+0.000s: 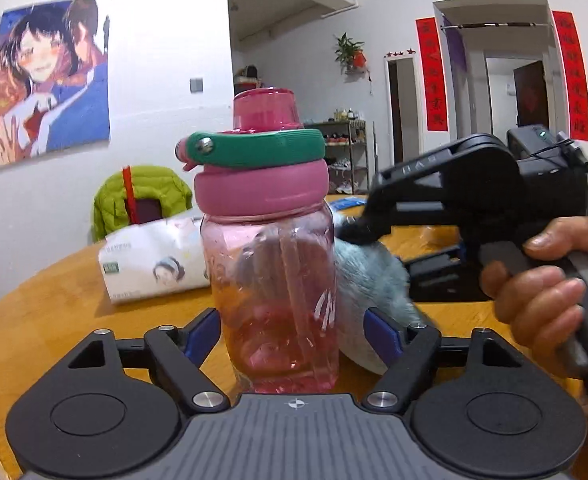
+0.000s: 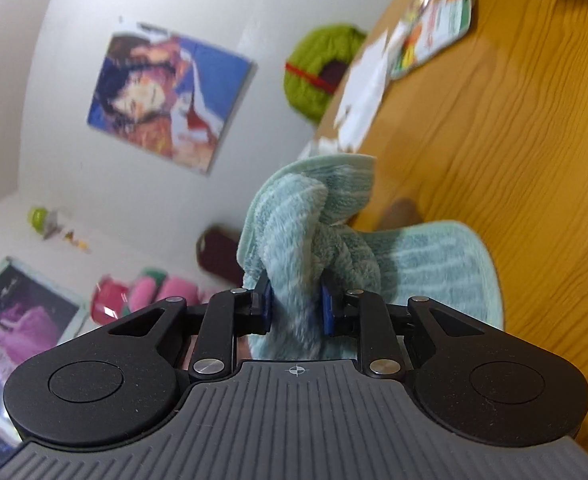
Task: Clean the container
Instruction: 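Swipe the towel in the right tool up and down the bottle's side, then hold the bottle with the left tool while the right tool keeps wiping with the towel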
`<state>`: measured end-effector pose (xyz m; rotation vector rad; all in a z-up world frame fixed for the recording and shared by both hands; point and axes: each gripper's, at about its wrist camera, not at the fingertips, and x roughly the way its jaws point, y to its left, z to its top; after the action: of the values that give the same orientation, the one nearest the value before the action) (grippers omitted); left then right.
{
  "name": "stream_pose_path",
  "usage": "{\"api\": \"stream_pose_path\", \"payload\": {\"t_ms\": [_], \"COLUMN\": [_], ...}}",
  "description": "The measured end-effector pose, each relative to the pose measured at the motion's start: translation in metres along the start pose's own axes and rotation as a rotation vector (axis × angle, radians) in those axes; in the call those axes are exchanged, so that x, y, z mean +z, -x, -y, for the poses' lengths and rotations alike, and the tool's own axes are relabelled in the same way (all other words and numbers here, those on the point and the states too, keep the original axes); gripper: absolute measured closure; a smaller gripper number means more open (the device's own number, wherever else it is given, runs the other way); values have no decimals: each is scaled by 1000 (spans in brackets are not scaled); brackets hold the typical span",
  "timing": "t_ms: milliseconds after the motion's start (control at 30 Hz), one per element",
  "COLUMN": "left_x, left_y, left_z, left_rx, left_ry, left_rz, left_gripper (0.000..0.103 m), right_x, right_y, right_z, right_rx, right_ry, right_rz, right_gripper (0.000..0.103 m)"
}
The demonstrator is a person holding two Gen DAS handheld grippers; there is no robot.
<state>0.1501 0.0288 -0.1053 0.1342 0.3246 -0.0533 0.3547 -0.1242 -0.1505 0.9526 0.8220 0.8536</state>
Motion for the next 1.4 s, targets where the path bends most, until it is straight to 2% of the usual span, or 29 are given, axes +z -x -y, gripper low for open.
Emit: {"api": "stream_pose_path", "payload": {"t_ms": [67,167,300,433,467,600,633,667,733,867,933,967,1033,1067,1200,1233,1300,1400], "left_x": [1,1,-2,-2,-2,-2,-2,-2,-2,-2,-2,-2,-2,-2,-3,-3,-3,-3], "left_y": [-7,-13,-10,-10,-10,-10,-11,-11,-11,-12,-12,-12,-12,-12,-12,-12,-12,-12], "left_z": [-10,-19,-15,-16,-16,-16,-15,-15,-15,-15,-16,-16,-16,-16,-17,-17,-17,-16], "left_rx": [-23,-53,-44,-51,-52,-53,-55,-55,-54,-57,-58,-58,-58,-58,-59,-58,-55,-57], "left_ry": [11,38,22,21,21,19,16,13,12,12,13,13,14,14,11,9,9,7], "left_rz": [5,-11,-19,-18,-18,-17,-17,-16,-16,-17,-17,-17,-17,-17,-17,-17,-17,-18], "left_gripper": [26,28,32,32,32,32,32,32,32,32,32,32,32,32,32,32,32,32], "right_x": [-3,-12,-13,-15,-14,-8,-9,-9,-13,-15,-17,-18,-17,-16,-11,-11,-11,-13], "right_y": [3,13,14,28,35,58,58,54,40,16,5,3,7,12,47,52,47,29], "right_z": [-9,-18,-17,-16,-17,-16,-16,-19,-21,-11,-6,-6,-10,-12,-16,-16,-16,-12], "right_rx": [-49,-77,-111,-126,-88,306,351,349,226,-90,-200,-216,-212,-172,204,272,282,71], "right_ry": [52,93,104,122,123,24,10,13,45,75,96,112,129,129,79,71,81,103], "right_rz": [-10,-17,-13,45,73,142,138,118,55,-51,-95,-95,-77,-43,123,139,88,20], "right_gripper": [79,79,79,79,80,80,80,80,79,78,78,78,78,78,80,79,79,79]}}
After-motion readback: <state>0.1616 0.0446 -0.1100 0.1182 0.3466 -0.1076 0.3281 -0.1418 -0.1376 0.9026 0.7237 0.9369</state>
